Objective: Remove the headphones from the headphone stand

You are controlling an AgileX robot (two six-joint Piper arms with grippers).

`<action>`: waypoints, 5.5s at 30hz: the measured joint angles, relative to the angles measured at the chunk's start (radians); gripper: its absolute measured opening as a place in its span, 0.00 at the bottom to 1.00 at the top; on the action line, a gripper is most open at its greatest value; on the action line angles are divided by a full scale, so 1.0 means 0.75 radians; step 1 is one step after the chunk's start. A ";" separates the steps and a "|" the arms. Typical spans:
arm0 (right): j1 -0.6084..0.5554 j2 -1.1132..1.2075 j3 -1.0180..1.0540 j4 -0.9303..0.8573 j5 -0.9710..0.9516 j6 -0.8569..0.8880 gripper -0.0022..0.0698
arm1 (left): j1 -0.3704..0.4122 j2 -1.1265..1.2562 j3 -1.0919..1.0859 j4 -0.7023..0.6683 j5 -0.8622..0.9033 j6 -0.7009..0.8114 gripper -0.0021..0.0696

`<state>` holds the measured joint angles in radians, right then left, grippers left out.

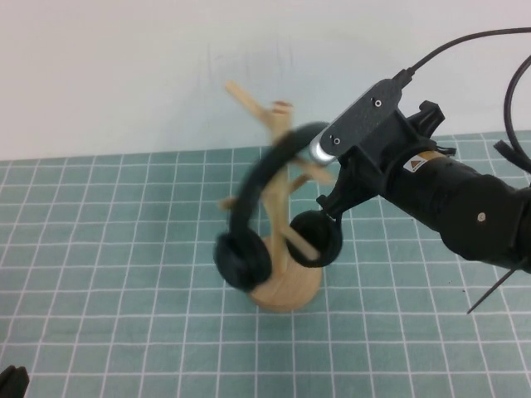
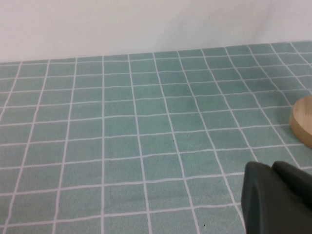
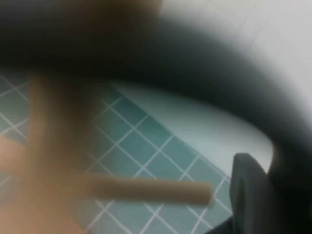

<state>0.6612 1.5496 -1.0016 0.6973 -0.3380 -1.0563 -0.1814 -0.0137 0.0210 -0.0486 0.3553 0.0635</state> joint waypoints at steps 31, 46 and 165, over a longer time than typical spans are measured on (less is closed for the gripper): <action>-0.247 -0.554 0.038 -0.799 1.094 0.791 0.02 | 0.000 0.000 0.000 0.010 0.000 0.000 0.02; -0.627 -0.165 0.032 -0.930 1.510 1.467 0.02 | 0.000 0.000 0.000 0.010 0.000 0.000 0.02; -0.906 -2.107 1.363 -1.109 0.869 1.722 0.02 | 0.000 0.000 0.000 -0.025 0.000 0.000 0.02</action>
<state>-0.0182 -0.0306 0.0208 -0.1347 0.3138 0.2349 -0.1814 -0.0137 0.0210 -0.0675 0.3553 0.0635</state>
